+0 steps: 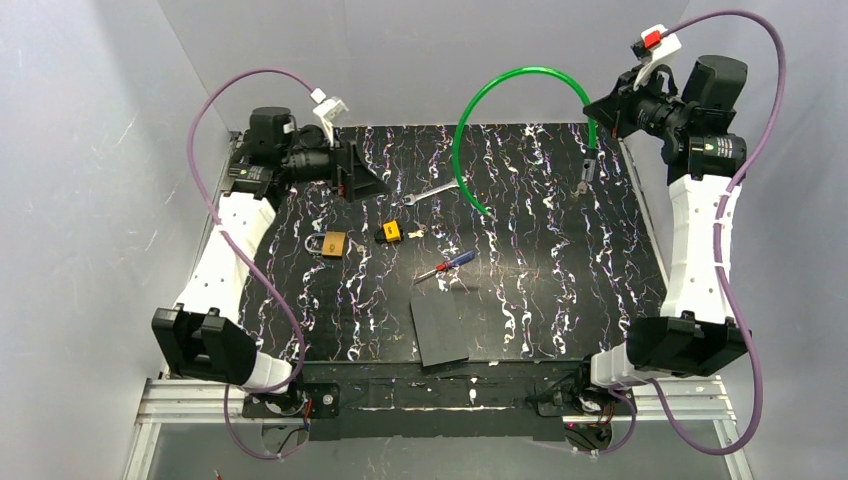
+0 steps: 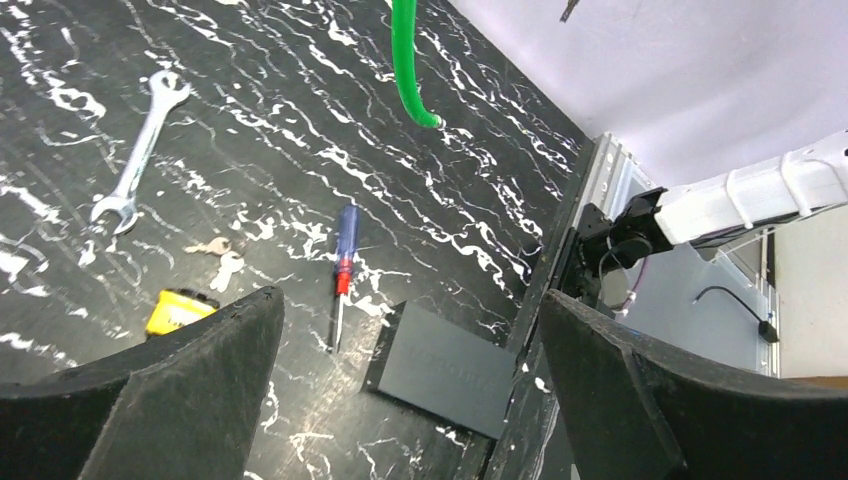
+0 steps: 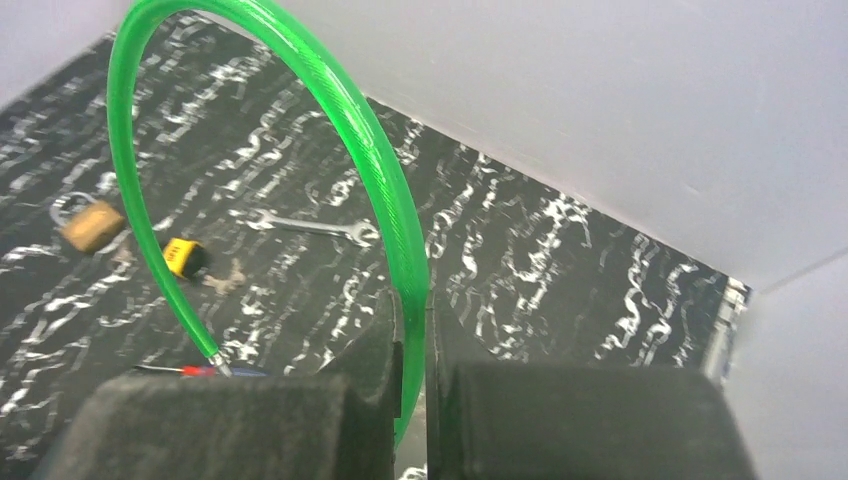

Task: Lock with the key
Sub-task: Pick up the lock from the center of the board.

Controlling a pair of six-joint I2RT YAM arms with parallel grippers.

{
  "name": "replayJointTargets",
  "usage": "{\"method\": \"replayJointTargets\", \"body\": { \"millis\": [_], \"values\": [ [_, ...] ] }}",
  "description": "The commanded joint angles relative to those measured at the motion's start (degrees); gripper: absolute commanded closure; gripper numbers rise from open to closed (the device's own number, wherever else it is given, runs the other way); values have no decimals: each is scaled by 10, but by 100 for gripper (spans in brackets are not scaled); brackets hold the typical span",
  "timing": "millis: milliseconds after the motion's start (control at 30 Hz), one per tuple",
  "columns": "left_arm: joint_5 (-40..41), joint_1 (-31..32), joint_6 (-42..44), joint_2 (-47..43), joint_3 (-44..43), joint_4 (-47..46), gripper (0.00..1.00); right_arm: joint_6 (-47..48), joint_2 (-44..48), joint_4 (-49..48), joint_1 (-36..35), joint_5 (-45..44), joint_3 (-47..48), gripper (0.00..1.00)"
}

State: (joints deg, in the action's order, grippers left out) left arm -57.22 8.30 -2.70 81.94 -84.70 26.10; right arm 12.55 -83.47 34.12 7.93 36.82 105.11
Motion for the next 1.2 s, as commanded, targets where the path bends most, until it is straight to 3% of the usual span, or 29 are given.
{"method": "replayJointTargets", "body": {
  "millis": [0, 433, 800, 833, 967, 1100, 1167],
  "values": [
    [17, 41, -62, 6, -12, -84, 2, -80, 52, -75, -9, 83, -9, 99],
    [17, 129, -146, 47, -71, -173, 2, -114, 113, -117, -52, 140, -113, 99],
    [15, 195, -188, 83, -112, -183, 4, -99, 123, -122, -104, 149, -177, 99],
    [14, 199, -190, 85, -114, -182, 8, -98, 123, -122, -110, 149, -179, 99],
    [4, 205, -201, 89, -125, -182, 40, -88, 121, -120, -134, 140, -195, 99],
    [-10, 211, -202, 91, -132, -172, 56, -80, 119, -121, -173, 123, -212, 99],
    [-15, 212, -200, 94, -136, -159, 71, -77, 118, -126, -194, 111, -221, 99]
  ]
}}
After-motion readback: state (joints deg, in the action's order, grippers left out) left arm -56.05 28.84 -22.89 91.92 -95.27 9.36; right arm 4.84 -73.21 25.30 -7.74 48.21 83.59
